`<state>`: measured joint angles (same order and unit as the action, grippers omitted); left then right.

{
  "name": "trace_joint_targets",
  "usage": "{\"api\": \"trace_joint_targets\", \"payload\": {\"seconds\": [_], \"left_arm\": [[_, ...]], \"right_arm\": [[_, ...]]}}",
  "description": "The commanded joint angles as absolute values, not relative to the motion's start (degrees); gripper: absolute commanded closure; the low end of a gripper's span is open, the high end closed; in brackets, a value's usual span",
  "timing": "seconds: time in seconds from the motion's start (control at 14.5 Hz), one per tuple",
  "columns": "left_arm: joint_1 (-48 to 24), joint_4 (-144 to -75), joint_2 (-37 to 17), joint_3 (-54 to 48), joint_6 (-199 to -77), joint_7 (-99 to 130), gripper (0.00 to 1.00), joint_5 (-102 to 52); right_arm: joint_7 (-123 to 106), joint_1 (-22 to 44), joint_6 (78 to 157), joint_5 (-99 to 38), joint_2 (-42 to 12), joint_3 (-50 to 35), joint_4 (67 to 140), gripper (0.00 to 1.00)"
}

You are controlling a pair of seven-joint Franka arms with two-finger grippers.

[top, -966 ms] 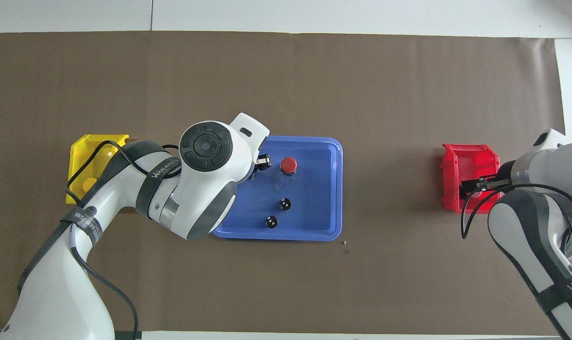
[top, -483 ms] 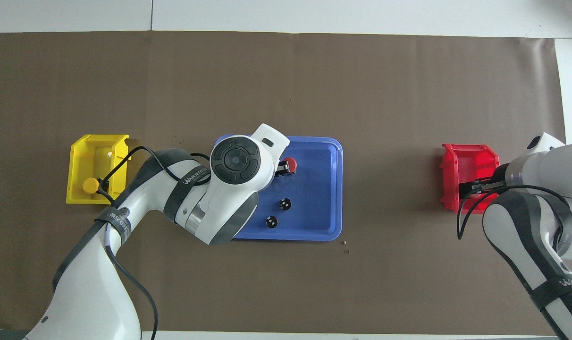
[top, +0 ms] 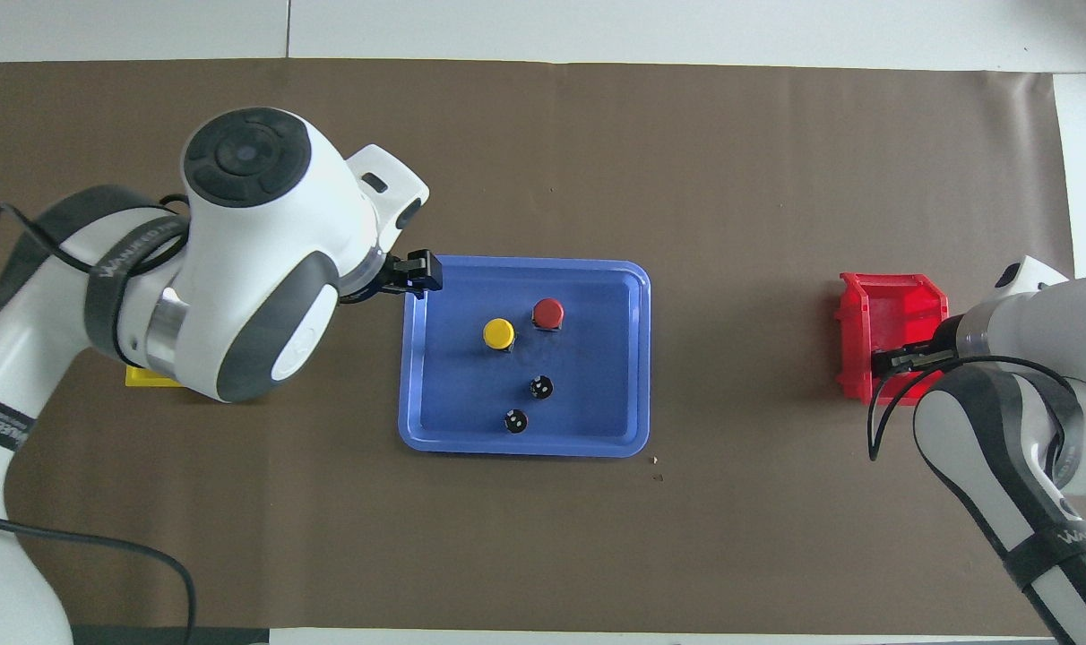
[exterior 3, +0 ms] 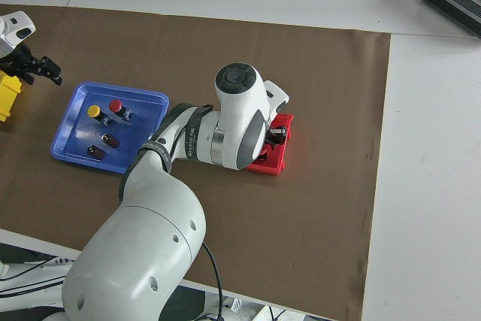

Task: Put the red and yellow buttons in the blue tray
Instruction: 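Withdraw the left gripper to the yellow holder while the right gripper grasps red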

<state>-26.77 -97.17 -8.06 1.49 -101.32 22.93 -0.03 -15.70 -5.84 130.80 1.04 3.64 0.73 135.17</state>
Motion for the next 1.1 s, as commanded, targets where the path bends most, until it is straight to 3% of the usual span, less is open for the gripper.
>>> {"api": "trace_joint_targets", "payload": {"seconds": [0.0,0.21,0.28,0.34,0.55,0.76,0.97,1.03], "left_arm": [[-17.79,-98.26,-1.86,1.05,-96.78,10.94,0.0,-0.09],[-8.82,-97.91,1.31,1.23,-94.05,-1.37,0.0,-0.18],[-6.44,-98.08,1.75,1.23,-93.96,-4.54,0.0,-0.26],[-5.72,-99.22,2.28,1.14,-95.26,-5.88,0.0,-0.26],[-3.96,-115.34,7.37,1.32,-110.69,-6.06,0.0,-0.35],[-2.9,-121.28,6.16,1.41,-116.98,-6.24,0.03,-0.26],[-2.81,-124.7,4.66,1.41,-118.47,-6.86,0.14,-0.26],[-2.81,-125.85,4.66,1.41,-119.69,-6.77,0.16,-0.26]], "right_arm": [[-18.28,-7.21,134.19,0.0,4.4,-0.09,137.63,0.52],[-18.63,-7.12,134.47,0.0,4.22,-0.09,137.46,0.81],[-19.15,-7.12,133.43,0.09,4.04,-0.09,136.42,0.86],[-20.81,-7.12,130.63,0.09,3.43,-0.09,133.88,0.86],[-21.01,-6.33,112.21,0.96,0.71,-0.44,119.23,0.86],[-7.44,2.17,101.18,1.14,-3.67,-0.79,105.6,0.86],[16.96,16.47,110.7,-0.09,-6.67,-1.05,103.8,0.87],[23.31,20.96,114.57,0.0,-9.99,-1.05,103.02,0.87]]}}
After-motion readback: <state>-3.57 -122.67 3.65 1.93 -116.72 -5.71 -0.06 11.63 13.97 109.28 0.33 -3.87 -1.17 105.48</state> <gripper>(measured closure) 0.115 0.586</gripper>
